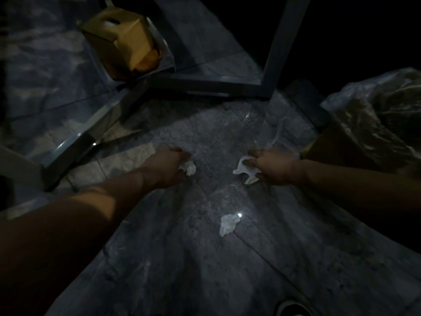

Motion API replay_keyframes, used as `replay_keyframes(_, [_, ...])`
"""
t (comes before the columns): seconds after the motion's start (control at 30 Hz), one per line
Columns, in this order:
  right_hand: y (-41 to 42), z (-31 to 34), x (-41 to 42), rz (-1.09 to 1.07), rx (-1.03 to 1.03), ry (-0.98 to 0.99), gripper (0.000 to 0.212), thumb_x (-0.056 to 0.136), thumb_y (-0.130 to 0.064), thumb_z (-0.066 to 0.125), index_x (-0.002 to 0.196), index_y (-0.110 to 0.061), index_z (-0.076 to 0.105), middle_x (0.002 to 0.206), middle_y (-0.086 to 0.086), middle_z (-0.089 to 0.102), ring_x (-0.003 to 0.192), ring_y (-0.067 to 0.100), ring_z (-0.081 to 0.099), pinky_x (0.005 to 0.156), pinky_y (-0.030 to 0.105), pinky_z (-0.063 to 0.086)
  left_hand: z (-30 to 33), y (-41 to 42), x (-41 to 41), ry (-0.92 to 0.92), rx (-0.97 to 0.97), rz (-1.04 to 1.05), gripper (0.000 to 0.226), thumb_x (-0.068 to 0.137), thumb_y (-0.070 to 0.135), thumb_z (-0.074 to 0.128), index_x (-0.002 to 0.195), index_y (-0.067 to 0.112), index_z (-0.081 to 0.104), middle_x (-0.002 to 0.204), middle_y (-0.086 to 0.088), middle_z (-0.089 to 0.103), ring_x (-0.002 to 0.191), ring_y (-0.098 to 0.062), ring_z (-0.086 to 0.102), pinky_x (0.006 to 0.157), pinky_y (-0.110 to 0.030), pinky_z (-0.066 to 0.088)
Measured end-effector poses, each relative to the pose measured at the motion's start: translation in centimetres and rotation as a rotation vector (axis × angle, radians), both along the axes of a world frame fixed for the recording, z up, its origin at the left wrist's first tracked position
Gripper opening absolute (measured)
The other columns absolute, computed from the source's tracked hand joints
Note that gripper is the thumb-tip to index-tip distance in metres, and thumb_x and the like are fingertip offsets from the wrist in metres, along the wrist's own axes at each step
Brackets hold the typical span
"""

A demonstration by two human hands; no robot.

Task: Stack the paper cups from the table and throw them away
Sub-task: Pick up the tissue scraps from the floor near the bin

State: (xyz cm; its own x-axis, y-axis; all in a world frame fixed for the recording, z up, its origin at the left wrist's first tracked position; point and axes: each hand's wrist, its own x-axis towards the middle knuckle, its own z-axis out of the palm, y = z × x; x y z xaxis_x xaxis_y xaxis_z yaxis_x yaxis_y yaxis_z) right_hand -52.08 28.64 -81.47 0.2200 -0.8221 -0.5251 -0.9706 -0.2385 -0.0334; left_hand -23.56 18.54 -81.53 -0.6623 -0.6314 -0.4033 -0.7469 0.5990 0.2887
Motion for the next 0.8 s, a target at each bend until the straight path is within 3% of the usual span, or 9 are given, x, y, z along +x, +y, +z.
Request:
replay_keyframes(0.07, [0.3, -0.5, 0.2, -0.007, 0.017, -0.013, 0.049, 0.091, -0.029, 0.057, 0.138, -0.018, 0.047, 0.139, 0.012, 0.046, 0.125, 0.032, 0.051, 0.099, 0.04, 0.047, -0.5, 0.1, -0.4, -0.011, 0.023, -0.012, 0.075, 0.073, 0.058, 0.034, 0.13, 0.014, 0.058, 0.126, -0.014, 0.061, 0.113, -0.035, 0.06, 0.094, -0.04, 0.049])
replay_keyframes(0.17, [0.4, -1.3, 0.4, -0.015, 0.004, -0.044, 0.047, 0.092, -0.029, 0.057, 0.137, -0.019, 0.049, 0.141, 0.012, 0.047, 0.124, 0.03, 0.051, 0.1, 0.037, 0.046, -1.2, 0.4, -1.1, -0.051, 0.014, -0.054, 0.039, 0.086, 0.034, 0.055, 0.122, 0.02, 0.063, 0.126, -0.01, 0.06, 0.113, -0.033, 0.06, 0.096, -0.037, 0.047])
replay_keyframes(0.23, [0.4, -1.8, 0.5, -0.031, 0.003, -0.1, 0.045, 0.093, -0.031, 0.059, 0.135, -0.018, 0.052, 0.139, 0.01, 0.049, 0.123, 0.027, 0.052, 0.101, 0.03, 0.042, -1.6, 0.7, -1.6, -0.053, -0.003, -0.098, 0.027, 0.088, 0.029, 0.056, 0.112, 0.022, 0.066, 0.122, -0.007, 0.062, 0.109, -0.031, 0.062, 0.092, -0.033, 0.047])
replay_keyframes(0.4, [1.2, -3.3, 1.2, -0.017, -0.005, -0.063, 0.041, 0.095, -0.031, 0.055, 0.133, -0.014, 0.054, 0.136, 0.013, 0.051, 0.122, 0.028, 0.054, 0.102, 0.033, 0.043, -3.6, 2.0, -2.1, -0.03, -0.059, -0.104, 0.032, 0.092, 0.029, 0.05, 0.12, 0.022, 0.065, 0.128, -0.005, 0.063, 0.114, -0.026, 0.061, 0.094, -0.03, 0.044])
replay_keyframes(0.53, [0.9, -3.9, 1.4, 0.031, -0.02, -0.011, 0.032, 0.092, -0.027, 0.058, 0.121, -0.013, 0.059, 0.127, 0.013, 0.057, 0.114, 0.028, 0.058, 0.096, 0.038, 0.049, -4.0, 2.4, -2.2, 0.016, -0.067, -0.19, 0.025, 0.093, 0.021, 0.053, 0.112, 0.016, 0.067, 0.121, -0.008, 0.063, 0.109, -0.025, 0.061, 0.077, -0.022, 0.034])
replay_keyframes(0.67, [1.1, -4.2, 1.3, 0.055, -0.029, 0.021, 0.028, 0.093, -0.022, 0.055, 0.119, -0.012, 0.058, 0.125, 0.011, 0.057, 0.113, 0.028, 0.059, 0.093, 0.036, 0.049, -3.7, 2.3, -1.5, -0.037, -0.131, -0.27, 0.029, 0.098, 0.021, 0.046, 0.121, 0.014, 0.062, 0.124, -0.01, 0.06, 0.11, -0.026, 0.06, 0.086, -0.028, 0.043])
replay_keyframes(0.8, [1.6, -3.8, 1.3, 0.064, -0.056, 0.02, 0.031, 0.094, -0.019, 0.05, 0.124, -0.012, 0.056, 0.127, 0.01, 0.057, 0.115, 0.027, 0.057, 0.091, 0.034, 0.046, -3.5, 2.3, -0.7, -0.028, -0.159, -0.344, 0.031, 0.099, 0.02, 0.045, 0.125, 0.018, 0.061, 0.128, -0.007, 0.059, 0.114, -0.024, 0.059, 0.09, -0.028, 0.042])
